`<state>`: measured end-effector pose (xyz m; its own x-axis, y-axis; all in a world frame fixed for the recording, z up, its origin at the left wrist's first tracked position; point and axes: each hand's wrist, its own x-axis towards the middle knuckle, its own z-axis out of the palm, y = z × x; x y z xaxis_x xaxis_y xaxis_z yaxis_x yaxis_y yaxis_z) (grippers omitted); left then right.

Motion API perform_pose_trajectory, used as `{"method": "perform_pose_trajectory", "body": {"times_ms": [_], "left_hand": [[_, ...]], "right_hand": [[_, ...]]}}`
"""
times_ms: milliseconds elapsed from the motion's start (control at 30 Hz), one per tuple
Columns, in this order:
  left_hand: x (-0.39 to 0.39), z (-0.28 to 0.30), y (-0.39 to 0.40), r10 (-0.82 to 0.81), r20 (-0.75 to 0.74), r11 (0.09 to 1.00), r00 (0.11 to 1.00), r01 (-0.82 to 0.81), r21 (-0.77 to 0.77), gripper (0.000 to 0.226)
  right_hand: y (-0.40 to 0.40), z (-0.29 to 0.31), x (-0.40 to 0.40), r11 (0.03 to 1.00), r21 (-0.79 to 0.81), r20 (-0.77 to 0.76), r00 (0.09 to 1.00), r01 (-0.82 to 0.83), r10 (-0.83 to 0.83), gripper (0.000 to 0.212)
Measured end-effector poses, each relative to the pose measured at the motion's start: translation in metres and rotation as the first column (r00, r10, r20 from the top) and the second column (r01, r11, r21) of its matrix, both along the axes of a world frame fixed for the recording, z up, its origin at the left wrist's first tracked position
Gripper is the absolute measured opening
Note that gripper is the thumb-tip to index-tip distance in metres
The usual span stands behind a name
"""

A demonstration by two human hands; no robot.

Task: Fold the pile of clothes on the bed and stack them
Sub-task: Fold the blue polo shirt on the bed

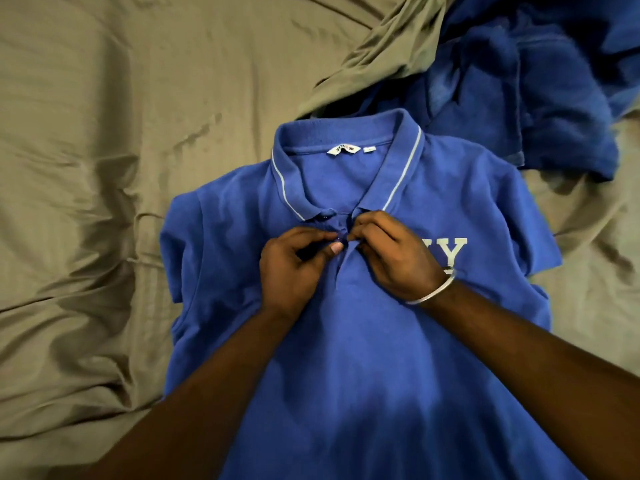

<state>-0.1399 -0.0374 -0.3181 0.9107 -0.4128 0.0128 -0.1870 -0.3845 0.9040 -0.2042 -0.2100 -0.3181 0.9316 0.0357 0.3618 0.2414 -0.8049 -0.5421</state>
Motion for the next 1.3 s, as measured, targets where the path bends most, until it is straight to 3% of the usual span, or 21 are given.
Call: {"method": "perform_pose_trajectory", "body": {"times_ms": [200, 467, 567, 667, 767, 1000, 1300], "left_hand": [[0.007, 0.002, -0.002, -0.002, -0.354, 0.993, 0.935, -0.040, -0.112, 0.016], [0.010, 0.006, -0.004, -0.072, -0.443, 0.990, 0.894, 0.010, -0.142, 0.018], [0.010, 0.010, -0.002, -0.113, -0.429, 0.988, 0.896, 0.055, -0.144, 0.025], [0.005, 0.014, -0.007, -0.060, -0.388, 0.998, 0.920, 0.044, -0.049, 0.036], [0.000, 0.012, -0.010, -0.008, -0.320, 1.000, 0.947, 0.010, 0.004, 0.026], [0.002, 0.010, -0.003, -0.076, -0.328, 0.997, 0.942, 0.064, -0.047, 0.022], [-0.005, 0.008, -0.005, -0.119, 0.101, 0.965, 0.988, 0.091, 0.244, 0.018]], "right_hand": [[0.005, -0.014, 0.005, 1.000, -0.014, 0.085, 0.996, 0.025, -0.024, 0.025], [0.004, -0.027, 0.003, 0.998, -0.037, 0.113, 0.992, 0.053, -0.048, 0.023], [0.004, -0.032, 0.003, 0.997, -0.055, 0.098, 0.994, 0.054, -0.049, 0.022], [0.005, -0.034, 0.001, 0.994, -0.075, 0.104, 0.992, 0.077, -0.069, 0.024], [0.006, -0.034, 0.000, 0.989, -0.096, 0.124, 0.987, 0.113, -0.101, 0.020], [0.006, -0.038, 0.001, 0.988, -0.094, 0.155, 0.982, 0.119, -0.103, 0.017], [0.006, -0.041, 0.002, 0.992, -0.053, 0.132, 0.986, 0.113, -0.105, 0.014]]}}
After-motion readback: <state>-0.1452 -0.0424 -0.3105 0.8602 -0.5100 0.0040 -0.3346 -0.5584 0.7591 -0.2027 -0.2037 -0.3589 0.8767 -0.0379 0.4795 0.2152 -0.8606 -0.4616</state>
